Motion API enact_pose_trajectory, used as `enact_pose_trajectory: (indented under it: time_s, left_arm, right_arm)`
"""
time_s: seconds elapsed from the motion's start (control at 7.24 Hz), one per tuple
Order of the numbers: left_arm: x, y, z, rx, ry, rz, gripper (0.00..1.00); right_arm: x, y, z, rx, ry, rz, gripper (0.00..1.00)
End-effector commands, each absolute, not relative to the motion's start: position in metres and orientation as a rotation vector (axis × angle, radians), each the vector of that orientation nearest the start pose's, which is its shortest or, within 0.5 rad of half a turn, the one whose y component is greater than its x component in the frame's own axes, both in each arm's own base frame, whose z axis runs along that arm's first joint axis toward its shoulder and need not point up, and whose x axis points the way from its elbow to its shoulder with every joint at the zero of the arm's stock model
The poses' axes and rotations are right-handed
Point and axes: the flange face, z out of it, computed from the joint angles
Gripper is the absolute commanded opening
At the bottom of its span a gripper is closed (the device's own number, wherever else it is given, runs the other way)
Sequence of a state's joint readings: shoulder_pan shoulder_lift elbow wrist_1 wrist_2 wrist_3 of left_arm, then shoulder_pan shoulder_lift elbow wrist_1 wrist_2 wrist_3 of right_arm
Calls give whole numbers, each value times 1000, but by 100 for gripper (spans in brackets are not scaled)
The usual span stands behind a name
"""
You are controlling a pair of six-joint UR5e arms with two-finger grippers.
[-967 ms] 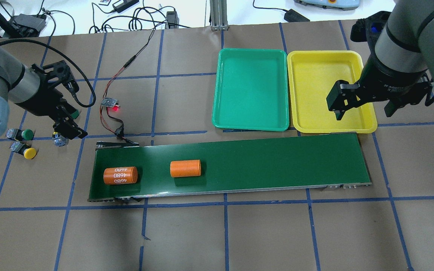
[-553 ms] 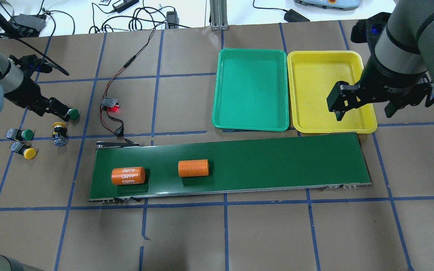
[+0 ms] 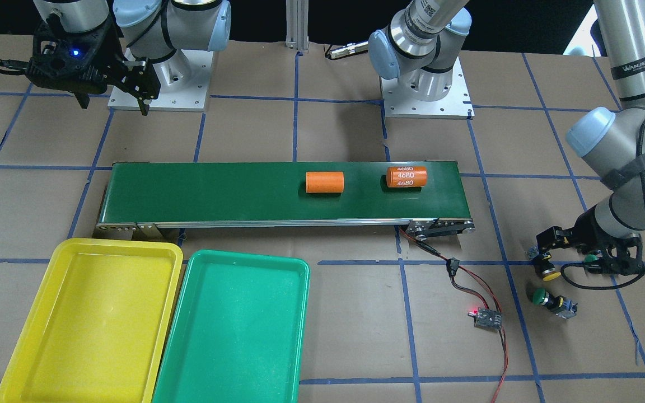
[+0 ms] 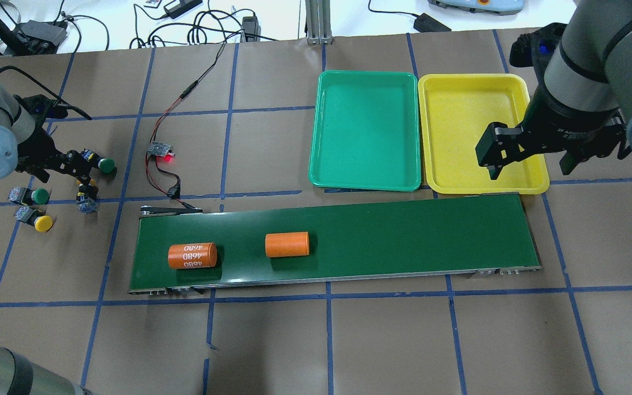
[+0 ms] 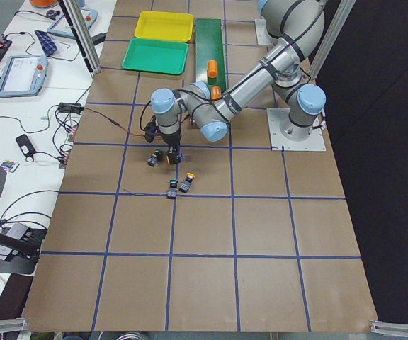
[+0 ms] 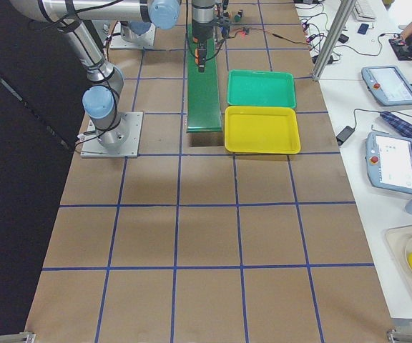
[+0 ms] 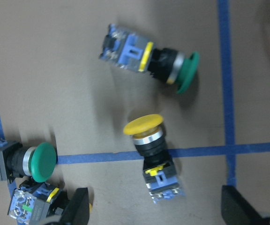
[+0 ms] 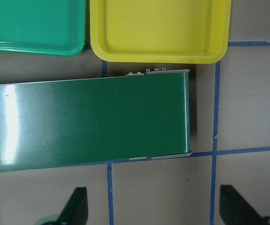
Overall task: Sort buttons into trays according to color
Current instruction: 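Grasp the yellow-capped button by its base with the left gripper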
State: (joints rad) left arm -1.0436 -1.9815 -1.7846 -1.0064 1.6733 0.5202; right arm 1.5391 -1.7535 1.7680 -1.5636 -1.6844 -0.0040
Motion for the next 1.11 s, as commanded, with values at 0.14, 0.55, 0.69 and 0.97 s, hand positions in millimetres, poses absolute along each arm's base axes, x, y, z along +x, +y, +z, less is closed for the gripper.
enact_pose_trajectory:
  time_s: [0.14,0.55,0.69,0.97]
  left_arm:
    - [181,-558,190,-339,3101,222,100]
    - [178,-559,186,-331,3155,191,53]
    - [179,-559,186,-334,3158,191,38]
    - [168,-556,223,-300,3161,204,0]
  right_arm:
    - [110,-410,468,43,3249,45,100]
    - [111,-410,468,43,3237,42,100]
    - [110,-410,467,40,3246,45,100]
    - [109,-410,462,44,3249,68,100]
